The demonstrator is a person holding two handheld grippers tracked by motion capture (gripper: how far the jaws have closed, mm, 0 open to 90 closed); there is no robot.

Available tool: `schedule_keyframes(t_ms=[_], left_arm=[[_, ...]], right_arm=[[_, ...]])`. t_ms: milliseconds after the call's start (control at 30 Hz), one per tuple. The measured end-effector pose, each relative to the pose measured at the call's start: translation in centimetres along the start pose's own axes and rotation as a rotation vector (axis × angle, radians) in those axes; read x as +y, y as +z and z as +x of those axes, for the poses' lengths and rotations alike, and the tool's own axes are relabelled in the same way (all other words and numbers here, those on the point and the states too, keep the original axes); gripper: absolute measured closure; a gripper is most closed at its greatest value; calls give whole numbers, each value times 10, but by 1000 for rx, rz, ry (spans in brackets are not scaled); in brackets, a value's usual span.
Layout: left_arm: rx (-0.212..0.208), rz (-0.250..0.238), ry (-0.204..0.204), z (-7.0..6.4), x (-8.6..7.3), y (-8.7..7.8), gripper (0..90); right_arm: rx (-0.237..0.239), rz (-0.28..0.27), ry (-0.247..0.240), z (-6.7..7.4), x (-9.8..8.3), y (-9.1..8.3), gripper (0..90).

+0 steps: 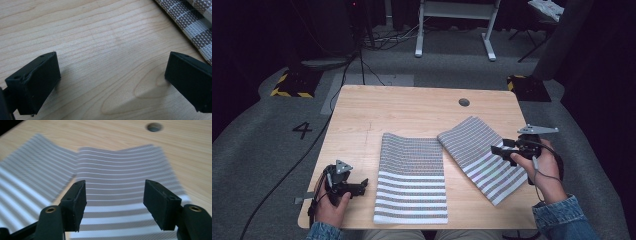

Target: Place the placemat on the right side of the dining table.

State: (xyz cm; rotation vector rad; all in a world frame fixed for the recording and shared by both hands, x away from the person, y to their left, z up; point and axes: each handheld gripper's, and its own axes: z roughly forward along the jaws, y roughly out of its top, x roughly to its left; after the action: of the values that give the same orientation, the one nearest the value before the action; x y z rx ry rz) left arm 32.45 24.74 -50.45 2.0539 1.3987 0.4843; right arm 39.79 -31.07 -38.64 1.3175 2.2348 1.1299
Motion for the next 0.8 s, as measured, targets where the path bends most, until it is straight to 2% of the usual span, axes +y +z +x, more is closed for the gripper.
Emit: schedule_keyframes(t_ms=[33,67,167,200,233,267,400,600,633,667,800], left_arm=[[0,1,1,0,0,0,2],[0,1,1,0,0,0,2],[0,0,1,0,0,0,2],[0,0,1,0,0,0,2],[0,0,0,0,0,0,2],[0,0,0,0,0,0,2],[-2,-1,0,0,0,0,2],[0,1,1,0,0,0,2],[0,0,0,0,0,0,2],[0,0,0,0,0,0,2],[0,0,0,0,0,0,2]], right_arm=[[-70,24,10,-12,-6,-1,343],[-94,31,20,-18,-11,0,343],[-143,60,50,-33,-23,3,339],[-143,60,50,-33,-23,3,339],[-159,70,49,-38,-27,4,332],[-175,91,68,-46,-35,8,325],[-198,126,109,-60,-50,16,307],[-205,198,85,-73,-67,29,262],[-205,198,85,-73,-67,29,262],[-195,200,109,-76,-71,33,233],[-189,205,106,-79,-77,37,229]])
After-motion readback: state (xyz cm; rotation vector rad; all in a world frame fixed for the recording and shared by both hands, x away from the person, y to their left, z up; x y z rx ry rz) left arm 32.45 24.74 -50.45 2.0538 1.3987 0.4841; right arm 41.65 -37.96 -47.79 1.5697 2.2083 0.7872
